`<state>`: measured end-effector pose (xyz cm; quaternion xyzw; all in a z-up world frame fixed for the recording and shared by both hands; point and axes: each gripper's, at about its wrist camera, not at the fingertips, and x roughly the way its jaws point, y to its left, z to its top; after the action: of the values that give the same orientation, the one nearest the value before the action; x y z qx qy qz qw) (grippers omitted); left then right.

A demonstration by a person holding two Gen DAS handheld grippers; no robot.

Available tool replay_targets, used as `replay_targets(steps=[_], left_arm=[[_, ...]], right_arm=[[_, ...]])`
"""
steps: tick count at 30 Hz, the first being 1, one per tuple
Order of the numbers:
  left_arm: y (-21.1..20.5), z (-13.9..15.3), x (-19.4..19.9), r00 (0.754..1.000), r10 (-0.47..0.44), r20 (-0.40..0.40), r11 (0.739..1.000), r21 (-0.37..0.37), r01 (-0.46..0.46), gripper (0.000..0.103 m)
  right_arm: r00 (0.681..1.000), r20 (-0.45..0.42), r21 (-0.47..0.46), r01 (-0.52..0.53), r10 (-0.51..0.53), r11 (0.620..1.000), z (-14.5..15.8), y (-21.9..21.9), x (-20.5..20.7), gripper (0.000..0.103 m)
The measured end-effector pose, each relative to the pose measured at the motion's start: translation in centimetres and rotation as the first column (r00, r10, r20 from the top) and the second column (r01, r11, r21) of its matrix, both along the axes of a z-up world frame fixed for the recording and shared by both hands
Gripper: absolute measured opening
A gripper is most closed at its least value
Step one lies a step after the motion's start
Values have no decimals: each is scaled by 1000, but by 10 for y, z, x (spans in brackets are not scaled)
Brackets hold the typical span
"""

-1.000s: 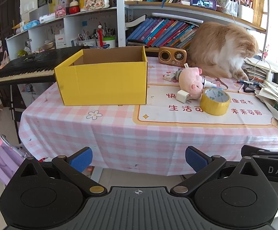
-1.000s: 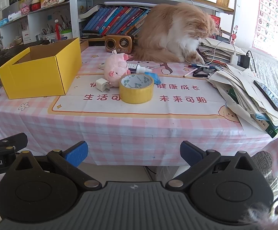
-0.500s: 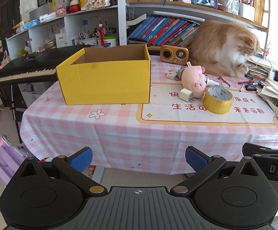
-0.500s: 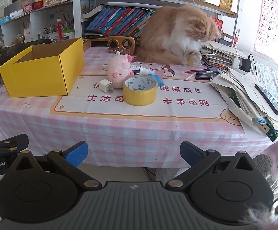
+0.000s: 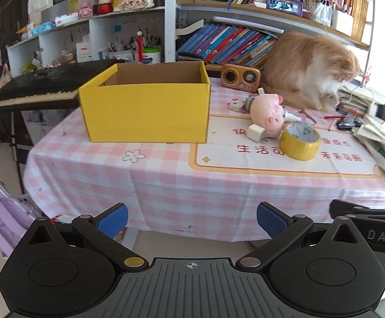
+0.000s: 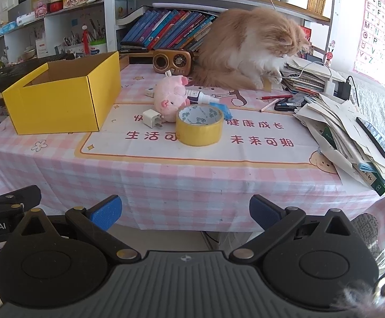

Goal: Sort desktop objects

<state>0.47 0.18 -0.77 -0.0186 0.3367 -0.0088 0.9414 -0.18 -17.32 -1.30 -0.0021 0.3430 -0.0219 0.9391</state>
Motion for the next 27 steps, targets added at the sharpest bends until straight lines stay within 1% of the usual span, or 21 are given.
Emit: replay_targets(steps=[2, 6, 10, 12, 14, 17, 22, 24, 27], left_arm=[[3, -1, 1, 1000, -6, -3, 1000, -22, 5, 103], [8, -3, 5, 999, 18, -27, 999, -30, -19, 103], [13, -7, 9, 998, 45, -42, 999, -26, -46, 103], [13, -8, 12, 998, 41, -45, 999, -31, -42, 103], [12, -8, 14, 999, 32, -35, 998, -54, -34, 103], [7, -8, 21, 999, 30, -23, 997, -64, -31, 103], [1, -15, 42, 998, 40, -48, 992, -115, -45, 103], [-7, -15, 52, 998, 41, -50, 994, -100, -45, 103], [-24, -14, 66, 999, 11, -47, 998, -63, -14, 103]], right_arm=[[1000, 2, -3, 6, -6, 1000, 0, 0, 0, 103], [999, 3, -37, 42, -42, 998, 1, 2, 1, 103], [998, -18, -14, 55, -55, 998, -1, -4, 5, 103], [999, -23, -8, 48, -49, 999, -2, -5, 8, 103], [999, -26, -10, 36, -36, 999, -3, -5, 11, 103], [999, -35, -9, 8, -8, 1000, -7, -6, 19, 103], [1000, -13, -8, 9, -9, 1000, -9, -20, 37, 103], [1000, -23, -1, 8, -8, 1000, -10, -28, 49, 103], [999, -43, -19, 1, -1, 1000, -13, -37, 68, 103]])
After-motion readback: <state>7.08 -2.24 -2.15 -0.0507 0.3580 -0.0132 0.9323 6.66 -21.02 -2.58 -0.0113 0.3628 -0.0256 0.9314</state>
